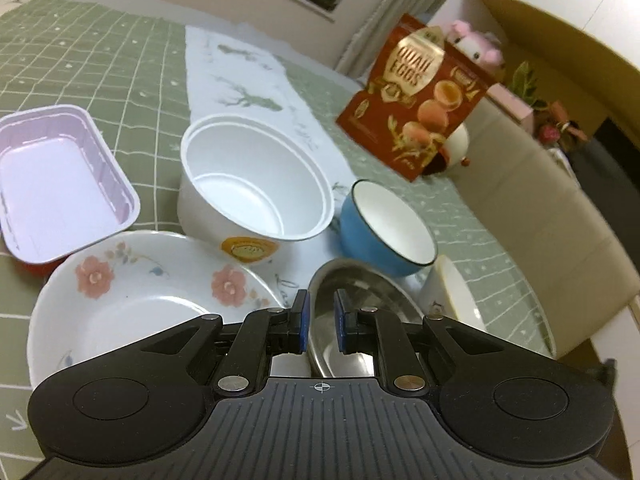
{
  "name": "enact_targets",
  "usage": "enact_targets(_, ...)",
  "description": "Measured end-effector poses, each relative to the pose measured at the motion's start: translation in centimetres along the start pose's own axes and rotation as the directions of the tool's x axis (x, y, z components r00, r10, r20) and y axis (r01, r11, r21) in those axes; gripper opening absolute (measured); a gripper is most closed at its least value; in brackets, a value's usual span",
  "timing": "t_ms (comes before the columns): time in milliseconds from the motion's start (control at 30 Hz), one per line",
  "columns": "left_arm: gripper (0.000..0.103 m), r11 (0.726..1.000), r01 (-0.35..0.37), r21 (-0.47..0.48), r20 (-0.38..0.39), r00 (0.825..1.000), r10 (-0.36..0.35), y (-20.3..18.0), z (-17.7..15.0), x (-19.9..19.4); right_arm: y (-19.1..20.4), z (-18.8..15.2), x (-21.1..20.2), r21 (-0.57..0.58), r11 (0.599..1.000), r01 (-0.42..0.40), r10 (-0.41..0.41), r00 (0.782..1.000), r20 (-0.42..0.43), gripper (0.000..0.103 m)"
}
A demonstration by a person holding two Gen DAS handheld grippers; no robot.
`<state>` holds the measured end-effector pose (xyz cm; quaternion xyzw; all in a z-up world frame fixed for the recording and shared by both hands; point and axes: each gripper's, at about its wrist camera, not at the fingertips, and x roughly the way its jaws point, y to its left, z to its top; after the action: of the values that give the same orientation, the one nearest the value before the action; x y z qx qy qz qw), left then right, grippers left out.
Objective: Organize plates and bowls
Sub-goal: 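Move both grippers to the rim of the steel bowl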
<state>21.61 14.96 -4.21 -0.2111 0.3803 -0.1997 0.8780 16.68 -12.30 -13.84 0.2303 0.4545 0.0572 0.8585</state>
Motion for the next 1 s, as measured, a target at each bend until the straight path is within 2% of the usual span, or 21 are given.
enact_targets(67,0.014,0.999,-0.009,-0.037,-0.052,0.999,0.007,-0.2,0.0,0.9,0.2,0.1,0.3,-0.018,1.000,0.011,-0.011,1.000,-0.015,0.103)
enact_targets(167,0.014,0.999,-0.027,0.042,-0.043,0.999,0.028,-1.1,0.2,2.1,0.2,0.5,0.5,-0.020,1.000,0.005,-0.005,0.999,-0.034,0.103)
enact_targets(267,0.014,0.997,-0.045,0.055,-0.040,0.998,0.048,-1.3,0.2,3.0,0.8,0.7,0.8,-0.097,0.995,0.010,-0.016,0.998,-0.061,0.103)
enact_targets(333,0.014,0.998,-0.041,0.048,-0.031,0.999,0.043,-1.3,0.2,3.2,1.3,0.6,0.6,-0.148,0.989,0.013,-0.019,0.999,-0.042,0.103)
enact_targets(433,0.014,0.998,-0.039,0.044,-0.021,0.999,0.040,-1.3,0.4,3.8,1.6,0.4,-0.4,-0.173,0.984,0.032,-0.026,0.999,0.038,0.099)
enact_targets(500,0.014,0.997,-0.043,0.058,-0.019,0.999,0.044,-1.7,0.6,4.5,1.7,0.3,-1.1,-0.168,0.984,0.059,-0.045,0.995,0.086,0.099)
enact_targets(600,0.014,0.997,-0.030,0.075,-0.041,0.999,0.033,-2.4,0.7,5.3,1.5,0.9,-1.3,-0.144,0.986,0.083,-0.065,0.990,0.123,0.091)
enact_targets(767,0.014,0.998,-0.022,0.054,-0.096,0.995,0.028,-2.1,0.2,6.7,0.9,2.1,-0.9,-0.100,0.991,0.083,-0.069,0.988,0.140,0.081)
enact_targets(833,0.014,0.999,-0.004,0.050,-0.107,0.994,0.009,-2.1,0.0,6.8,1.0,2.3,-0.4,-0.100,0.992,0.082,-0.068,0.988,0.139,0.076)
enact_targets(900,0.014,0.999,0.043,0.027,-0.127,0.991,-0.039,-2.0,-0.1,6.8,1.4,2.5,0.0,-0.117,0.990,0.076,-0.061,0.990,0.126,0.064)
enact_targets(1000,0.014,0.991,0.131,-0.019,-0.147,0.980,-0.132,-1.9,-0.2,6.6,2.1,2.3,-0.1,-0.138,0.985,0.104,-0.084,0.986,0.146,0.061)
